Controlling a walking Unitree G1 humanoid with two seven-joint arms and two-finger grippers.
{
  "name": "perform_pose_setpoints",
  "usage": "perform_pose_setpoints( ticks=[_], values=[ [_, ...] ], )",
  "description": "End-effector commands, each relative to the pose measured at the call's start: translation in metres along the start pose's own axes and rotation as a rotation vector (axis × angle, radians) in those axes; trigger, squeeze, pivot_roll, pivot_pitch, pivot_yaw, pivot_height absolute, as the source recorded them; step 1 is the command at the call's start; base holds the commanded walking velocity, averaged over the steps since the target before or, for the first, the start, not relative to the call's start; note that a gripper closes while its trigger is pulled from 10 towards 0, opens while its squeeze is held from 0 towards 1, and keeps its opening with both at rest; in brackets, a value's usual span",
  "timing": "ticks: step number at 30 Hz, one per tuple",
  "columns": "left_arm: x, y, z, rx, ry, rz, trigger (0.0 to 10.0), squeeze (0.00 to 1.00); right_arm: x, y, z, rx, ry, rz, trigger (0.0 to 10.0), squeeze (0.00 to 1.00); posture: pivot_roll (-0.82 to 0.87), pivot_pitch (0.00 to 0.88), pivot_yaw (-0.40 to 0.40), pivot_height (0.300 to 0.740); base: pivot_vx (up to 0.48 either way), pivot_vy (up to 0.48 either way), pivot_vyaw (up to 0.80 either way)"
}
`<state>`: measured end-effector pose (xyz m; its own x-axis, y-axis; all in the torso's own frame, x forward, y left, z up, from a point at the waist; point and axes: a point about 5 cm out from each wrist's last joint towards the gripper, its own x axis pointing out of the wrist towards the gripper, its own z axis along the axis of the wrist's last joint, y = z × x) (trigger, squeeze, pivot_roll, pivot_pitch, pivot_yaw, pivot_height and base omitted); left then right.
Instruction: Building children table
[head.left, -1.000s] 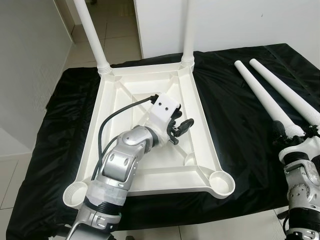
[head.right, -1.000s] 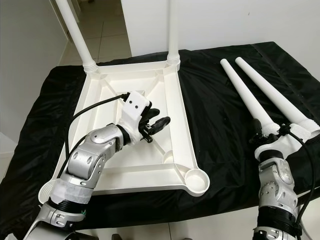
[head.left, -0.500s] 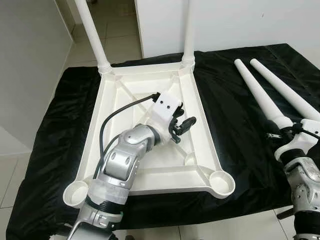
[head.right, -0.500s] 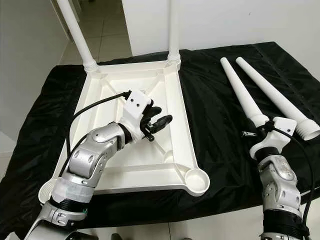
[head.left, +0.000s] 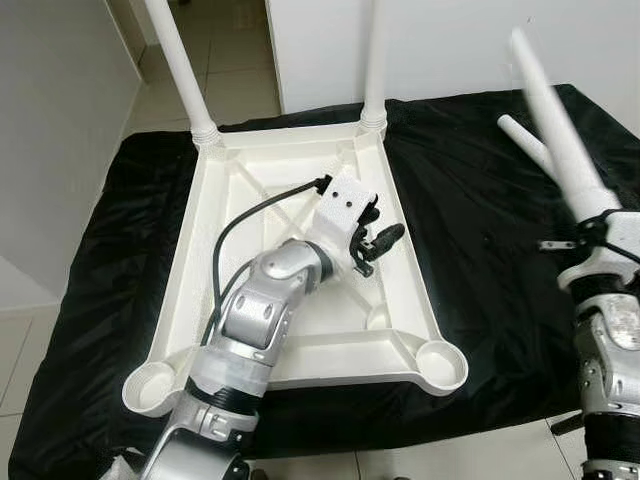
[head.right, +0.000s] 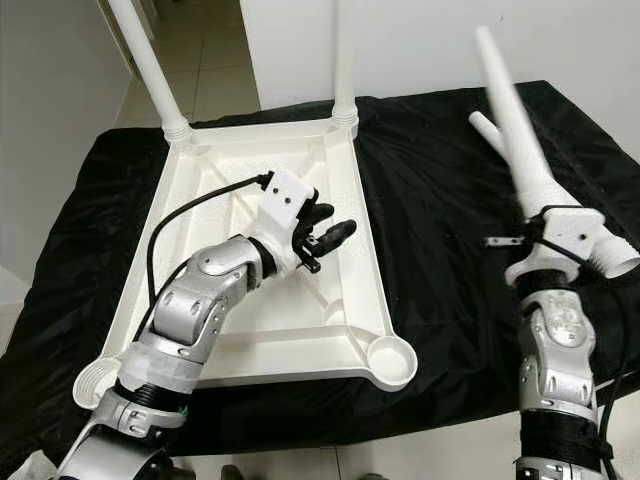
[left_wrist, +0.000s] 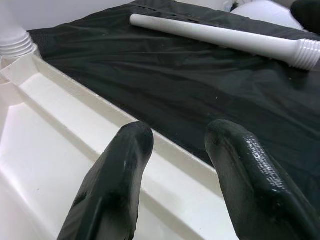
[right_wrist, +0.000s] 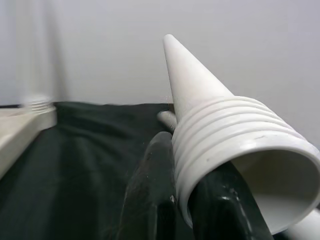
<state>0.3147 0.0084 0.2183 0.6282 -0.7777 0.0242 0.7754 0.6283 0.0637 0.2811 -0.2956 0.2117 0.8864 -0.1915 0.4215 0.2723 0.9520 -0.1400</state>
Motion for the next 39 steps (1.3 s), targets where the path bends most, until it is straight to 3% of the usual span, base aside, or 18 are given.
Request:
perform_pose_setpoints(
  ticks=[1, 6, 10, 12, 20, 28, 39],
  values=[
    [0.001, 0.007, 0.003, -0.001, -0.020, 0.098, 10.0, 0.00, 0.000, -0.006, 0.008, -0.020, -0.034, -0.053, 10.0, 0.00, -0.20, 0.078, 0.068, 0.740, 0.000, 0.000, 0.00],
    [0.004, 0.006, 0.003, 0.018, -0.027, 0.085, 10.0, 0.00, -0.011, -0.024, 0.003, -0.056, 0.005, -0.210, 10.0, 0.00, -0.21, 0.063, 0.066, 0.740, 0.000, 0.000, 0.00],
    [0.004, 0.007, 0.003, 0.019, -0.029, 0.085, 10.0, 0.00, -0.019, -0.029, -0.003, -0.062, 0.036, -0.255, 10.0, 0.00, -0.22, 0.043, 0.070, 0.740, 0.000, 0.000, 0.00],
    [0.008, 0.005, 0.003, 0.006, -0.042, 0.085, 10.0, 0.00, -0.045, -0.039, -0.026, -0.109, 0.134, -0.316, 10.0, 0.00, -0.22, 0.037, 0.079, 0.740, 0.000, 0.000, 0.00],
    [0.010, 0.004, 0.007, 0.018, -0.058, 0.072, 10.0, 0.00, -0.068, -0.048, -0.045, -0.113, 0.237, -0.300, 10.0, 0.00, -0.21, 0.041, 0.078, 0.740, 0.000, 0.000, 0.00],
    [0.009, 0.007, 0.008, 0.016, -0.061, 0.085, 10.0, 0.00, -0.068, -0.049, -0.049, -0.014, 0.265, -0.242, 10.0, 0.00, -0.19, 0.040, 0.079, 0.740, 0.000, 0.000, 0.00],
    [0.010, 0.007, 0.011, 0.028, -0.073, 0.085, 10.0, 0.00, -0.061, -0.033, -0.050, 0.149, 0.248, -0.064, 10.0, 0.00, -0.18, 0.034, 0.082, 0.740, 0.000, 0.000, 0.00]
  ],
)
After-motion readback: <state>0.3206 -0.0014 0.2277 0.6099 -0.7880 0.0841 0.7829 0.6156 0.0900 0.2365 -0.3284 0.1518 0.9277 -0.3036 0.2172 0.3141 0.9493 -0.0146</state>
